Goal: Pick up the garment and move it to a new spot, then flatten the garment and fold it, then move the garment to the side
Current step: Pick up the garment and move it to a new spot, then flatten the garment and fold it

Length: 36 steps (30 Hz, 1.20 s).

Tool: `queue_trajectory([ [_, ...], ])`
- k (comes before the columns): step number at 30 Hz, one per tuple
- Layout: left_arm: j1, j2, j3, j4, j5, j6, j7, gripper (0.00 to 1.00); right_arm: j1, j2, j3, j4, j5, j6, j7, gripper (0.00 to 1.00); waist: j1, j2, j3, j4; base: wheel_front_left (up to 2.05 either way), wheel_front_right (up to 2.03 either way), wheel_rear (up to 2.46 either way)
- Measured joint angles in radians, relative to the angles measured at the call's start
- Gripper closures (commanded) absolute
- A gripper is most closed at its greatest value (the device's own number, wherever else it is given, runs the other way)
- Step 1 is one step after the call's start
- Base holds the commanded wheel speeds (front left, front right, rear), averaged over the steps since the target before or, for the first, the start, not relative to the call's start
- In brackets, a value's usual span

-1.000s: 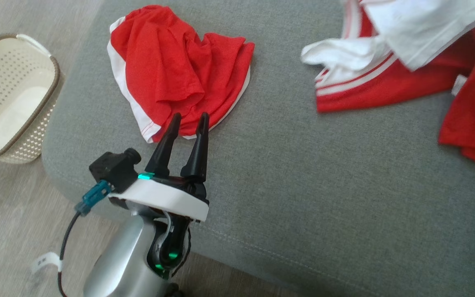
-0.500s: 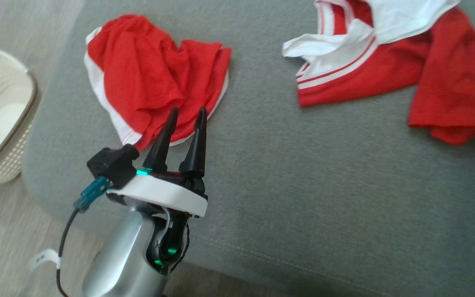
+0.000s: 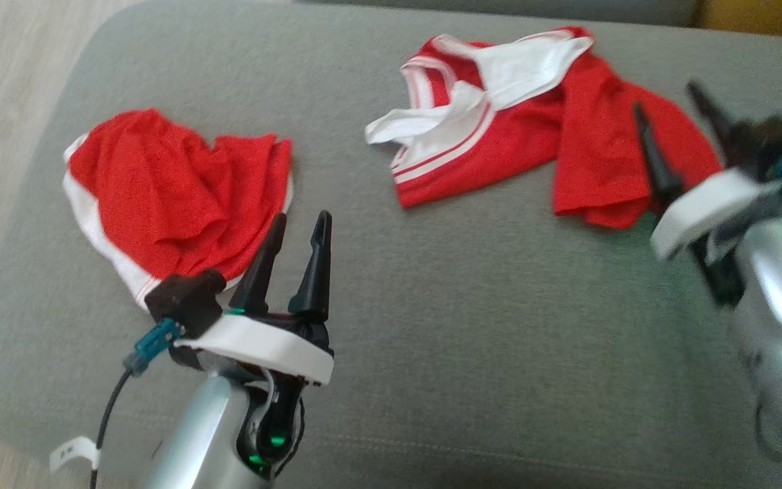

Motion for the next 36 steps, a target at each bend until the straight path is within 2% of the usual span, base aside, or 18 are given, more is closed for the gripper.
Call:
queue_trajectory([
  [10, 0.032, 0.001, -0.008, 0.022, 0.009, -0.008, 0.000, 0.00, 0.361, 0.118, -0.132, -0.241, -0.122, 0.000, 0.002, 0.00, 0.0000, 0.0000, -0.068, -0.091, 0.00, 0.00, 0.00],
  [19, 0.035, 0.001, -0.032, 0.023, 0.010, -0.010, 0.000, 0.00, 0.402, 0.140, -0.167, -0.366, -0.219, 0.000, 0.089, 0.00, 0.0000, 0.0000, -0.049, -0.067, 0.00, 0.00, 0.00],
  [25, 0.031, 0.001, -0.044, 0.023, 0.010, -0.010, 0.000, 0.00, 0.381, 0.139, -0.153, -0.343, -0.257, 0.000, 0.153, 0.00, 0.0000, 0.0000, -0.010, -0.025, 0.00, 0.00, 0.00],
  [36, -0.008, 0.001, -0.062, 0.015, -0.002, -0.009, 0.000, 0.00, 0.225, 0.081, -0.154, -0.120, -0.266, 0.000, 0.165, 0.00, 0.0000, 0.0000, 0.078, 0.077, 0.00, 0.00, 0.00],
])
